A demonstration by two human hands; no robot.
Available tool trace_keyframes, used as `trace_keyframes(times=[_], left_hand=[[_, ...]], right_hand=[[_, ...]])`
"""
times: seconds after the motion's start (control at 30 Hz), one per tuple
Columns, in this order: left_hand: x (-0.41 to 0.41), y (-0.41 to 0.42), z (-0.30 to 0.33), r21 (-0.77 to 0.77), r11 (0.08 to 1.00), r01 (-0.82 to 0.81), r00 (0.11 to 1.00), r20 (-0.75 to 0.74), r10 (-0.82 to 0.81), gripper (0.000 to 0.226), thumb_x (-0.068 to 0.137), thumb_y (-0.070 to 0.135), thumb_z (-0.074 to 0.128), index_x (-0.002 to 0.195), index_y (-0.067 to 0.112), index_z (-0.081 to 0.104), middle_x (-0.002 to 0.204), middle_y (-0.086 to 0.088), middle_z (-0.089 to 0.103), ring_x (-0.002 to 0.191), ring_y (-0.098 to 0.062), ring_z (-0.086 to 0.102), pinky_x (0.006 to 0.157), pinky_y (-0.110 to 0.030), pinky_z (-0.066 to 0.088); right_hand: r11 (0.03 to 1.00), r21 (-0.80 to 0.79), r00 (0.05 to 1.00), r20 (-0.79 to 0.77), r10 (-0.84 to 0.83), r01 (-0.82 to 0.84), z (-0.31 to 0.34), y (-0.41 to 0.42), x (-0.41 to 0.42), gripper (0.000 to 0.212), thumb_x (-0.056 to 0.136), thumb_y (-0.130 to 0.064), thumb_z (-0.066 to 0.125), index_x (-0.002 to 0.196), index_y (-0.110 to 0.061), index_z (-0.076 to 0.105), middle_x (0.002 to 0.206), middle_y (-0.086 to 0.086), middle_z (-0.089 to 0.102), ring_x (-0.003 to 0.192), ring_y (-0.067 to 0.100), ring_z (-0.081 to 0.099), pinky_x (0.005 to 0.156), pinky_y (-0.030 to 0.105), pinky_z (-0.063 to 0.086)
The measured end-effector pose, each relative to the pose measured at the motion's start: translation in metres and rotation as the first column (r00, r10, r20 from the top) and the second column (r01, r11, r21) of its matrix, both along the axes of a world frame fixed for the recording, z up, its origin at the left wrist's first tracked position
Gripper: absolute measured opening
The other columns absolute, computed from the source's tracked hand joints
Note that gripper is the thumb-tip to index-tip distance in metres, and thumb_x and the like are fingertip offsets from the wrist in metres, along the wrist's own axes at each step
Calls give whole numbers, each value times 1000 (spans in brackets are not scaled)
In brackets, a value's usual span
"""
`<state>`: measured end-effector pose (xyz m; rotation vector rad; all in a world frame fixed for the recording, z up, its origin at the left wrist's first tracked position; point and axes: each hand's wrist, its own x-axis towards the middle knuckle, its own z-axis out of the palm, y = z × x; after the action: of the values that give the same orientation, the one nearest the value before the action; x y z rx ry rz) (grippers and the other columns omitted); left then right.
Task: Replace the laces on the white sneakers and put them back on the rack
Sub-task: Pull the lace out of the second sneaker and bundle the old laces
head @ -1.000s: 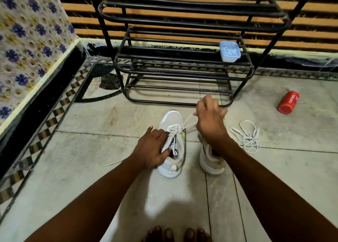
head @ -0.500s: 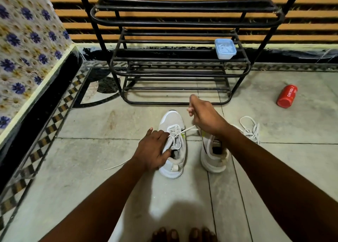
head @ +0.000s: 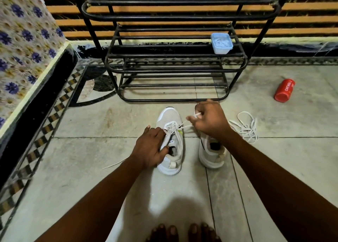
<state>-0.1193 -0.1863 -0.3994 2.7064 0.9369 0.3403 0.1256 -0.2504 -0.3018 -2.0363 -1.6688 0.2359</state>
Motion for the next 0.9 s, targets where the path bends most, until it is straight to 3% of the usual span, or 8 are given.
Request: trace_keyframes(times=[0.17, 0.23, 0.33, 0.43, 0.57, 0.67, 0.73, 0.9], left_hand=[[-1, -2, -1, -10, 1000, -2, 1000, -2, 2, 55, 85, 48, 50, 126, 13, 61, 111, -2, 63, 101, -29, 59, 116, -47, 32], [0, -2, 0, -27, 1000, -9, 1000, -1, 9, 56, 85, 48, 50, 128, 13, 59, 109, -2, 62, 99, -30, 59, 116, -46, 32], [0, -2, 0, -39, 999, -17, 1000, -5, 17, 53, 86, 48, 51, 127, 15, 58, 107, -1, 61, 98, -31, 58, 113, -46, 35], [1, -6, 0, -84, 995, -53, 997, 43, 57, 53, 86, 49, 50, 127, 17, 59, 109, 1, 62, 103, -28, 56, 110, -45, 38], [9, -11, 8, -135, 974, -180, 979, 71, 191, 41, 95, 54, 43, 112, 24, 65, 100, 5, 67, 96, -23, 51, 90, -40, 42], [10, -9, 13, -82, 975, -208, 977, 32, 211, 34, 101, 50, 37, 89, 25, 57, 83, 4, 64, 86, -28, 53, 74, -37, 40], [10, -11, 17, -58, 978, -198, 979, 37, 201, 33, 103, 45, 35, 87, 24, 55, 81, 3, 65, 85, -31, 54, 69, -37, 36], [9, -13, 15, -73, 972, -223, 970, 83, 229, 28, 107, 36, 41, 84, 26, 53, 78, 3, 63, 85, -29, 53, 64, -34, 27]], right_hand=[[962, 135, 901, -401, -167, 238, 0, -4, -9, 51, 77, -22, 86, 55, -19, 40, 51, -6, 40, 50, 13, 39, 53, 26, 32], [936, 213, 870, -469, -154, 280, 4, -2, -8, 53, 78, -12, 81, 55, -20, 34, 52, -5, 35, 49, 13, 33, 52, 27, 30], [898, 335, 893, -432, -125, 287, 6, -5, -15, 54, 76, 1, 69, 56, -25, 26, 54, -9, 32, 57, 19, 35, 60, 31, 27], [901, 339, 927, -345, -148, 270, -1, -9, -12, 53, 73, 7, 62, 58, -26, 23, 59, -6, 36, 65, 26, 40, 61, 37, 27], [965, 226, 982, -161, -94, 129, -20, -12, -11, 23, 64, -5, 55, 61, -18, 37, 70, 2, 40, 70, 24, 38, 65, 31, 21], [985, 169, 992, -122, -20, 40, -33, -14, -11, 5, 64, -5, 49, 67, -8, 46, 80, 8, 48, 74, 27, 45, 66, 30, 30], [984, 177, 990, -138, -2, 27, -31, -12, -5, 9, 65, -2, 44, 69, -1, 52, 76, 11, 55, 73, 32, 51, 65, 36, 38], [959, 225, 982, -123, -146, 170, -12, -9, 7, 16, 61, -3, 40, 70, -4, 52, 70, 12, 54, 72, 27, 43, 64, 35, 26]])
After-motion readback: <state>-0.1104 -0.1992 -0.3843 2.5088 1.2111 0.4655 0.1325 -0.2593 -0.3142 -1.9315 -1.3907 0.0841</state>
